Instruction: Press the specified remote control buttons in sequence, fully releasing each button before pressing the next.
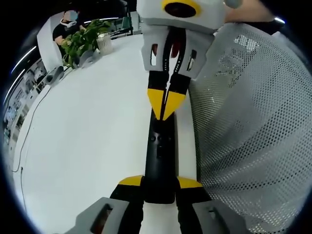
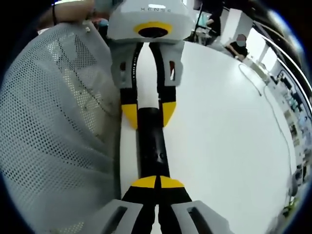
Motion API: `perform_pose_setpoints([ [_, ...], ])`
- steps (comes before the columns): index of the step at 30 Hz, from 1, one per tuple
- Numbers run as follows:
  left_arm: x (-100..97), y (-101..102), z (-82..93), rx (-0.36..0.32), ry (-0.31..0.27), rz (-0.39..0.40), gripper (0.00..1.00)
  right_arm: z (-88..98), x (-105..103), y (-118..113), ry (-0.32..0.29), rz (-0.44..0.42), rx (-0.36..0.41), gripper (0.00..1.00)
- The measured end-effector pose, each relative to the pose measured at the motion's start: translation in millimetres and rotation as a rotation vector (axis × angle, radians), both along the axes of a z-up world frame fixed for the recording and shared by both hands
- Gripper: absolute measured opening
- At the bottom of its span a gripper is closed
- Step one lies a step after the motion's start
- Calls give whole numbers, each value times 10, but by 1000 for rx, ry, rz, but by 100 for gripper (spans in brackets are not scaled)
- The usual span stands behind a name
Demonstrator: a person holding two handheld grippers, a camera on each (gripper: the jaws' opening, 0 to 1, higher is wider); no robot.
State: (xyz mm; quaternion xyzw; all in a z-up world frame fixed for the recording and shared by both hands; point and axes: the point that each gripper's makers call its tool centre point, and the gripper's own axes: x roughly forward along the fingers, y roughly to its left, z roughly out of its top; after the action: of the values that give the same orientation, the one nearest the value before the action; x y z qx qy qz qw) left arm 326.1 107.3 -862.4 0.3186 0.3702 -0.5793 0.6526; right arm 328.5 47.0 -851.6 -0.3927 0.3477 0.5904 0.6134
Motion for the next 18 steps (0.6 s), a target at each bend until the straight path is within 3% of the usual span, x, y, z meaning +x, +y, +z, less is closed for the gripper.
perform_pose_setpoints([
  [7, 3, 1, 0, -2, 2, 1, 25, -25, -11, 66, -3, 31, -19, 0],
  [11, 2, 3, 2, -6, 1, -4, 25, -19, 15, 69, 43, -34, 0, 0],
  [18, -2, 3, -1, -6, 2, -1, 25, 1, 9, 68, 48, -84, 40, 0],
])
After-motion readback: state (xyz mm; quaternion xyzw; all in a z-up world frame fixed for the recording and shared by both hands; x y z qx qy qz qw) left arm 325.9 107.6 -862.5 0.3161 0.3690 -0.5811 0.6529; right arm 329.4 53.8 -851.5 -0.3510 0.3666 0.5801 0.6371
